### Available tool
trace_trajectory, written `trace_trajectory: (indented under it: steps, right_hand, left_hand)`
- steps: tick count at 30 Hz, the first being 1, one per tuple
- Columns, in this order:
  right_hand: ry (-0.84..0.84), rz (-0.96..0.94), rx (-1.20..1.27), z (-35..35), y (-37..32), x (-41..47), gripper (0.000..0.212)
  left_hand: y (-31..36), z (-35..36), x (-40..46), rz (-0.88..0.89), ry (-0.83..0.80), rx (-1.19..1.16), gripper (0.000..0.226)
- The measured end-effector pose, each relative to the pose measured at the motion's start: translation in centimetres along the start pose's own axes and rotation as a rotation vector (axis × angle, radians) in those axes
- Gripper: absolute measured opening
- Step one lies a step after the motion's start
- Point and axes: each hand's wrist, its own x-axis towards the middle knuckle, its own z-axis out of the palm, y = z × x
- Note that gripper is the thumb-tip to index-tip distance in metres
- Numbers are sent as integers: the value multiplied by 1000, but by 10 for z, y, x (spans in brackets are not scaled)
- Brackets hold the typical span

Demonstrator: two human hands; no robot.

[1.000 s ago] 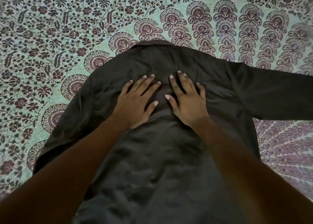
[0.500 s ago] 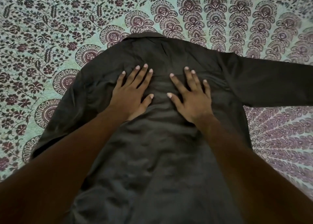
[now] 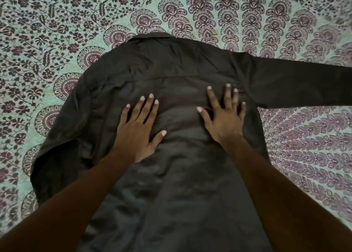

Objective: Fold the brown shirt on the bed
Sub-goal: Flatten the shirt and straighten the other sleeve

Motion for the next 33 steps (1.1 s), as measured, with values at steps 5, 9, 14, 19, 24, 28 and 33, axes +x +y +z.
trace_trajectory:
  steps: [5, 9, 14, 19, 24, 28, 33]
  right_hand:
    - [0, -236, -91, 6, -34, -32, 72]
    - [-79, -558, -159, 23, -47, -103, 72]
    - [-73, -721, -226, 15, -18, -129, 75]
    - [-119, -405, -177, 11, -17, -119, 84]
    - [-186, -797, -204, 20, -20, -210, 85]
    - [-174, -806, -228, 18, -11, -234, 79]
    - [-199, -464, -199, 23, -25, -264, 83]
  left_hand:
    - [16, 1, -51, 87, -61, 32, 91]
    - [27, 6, -97, 115, -124, -4, 94]
    - [32, 7, -145, 139, -162, -34, 97]
    - [33, 7, -180, 128, -184, -41, 99]
    - [35, 6, -217, 103, -202, -53, 102]
    - [34, 10, -255, 136, -225, -71, 102]
    - [35, 15, -299, 211, -230, -79, 103]
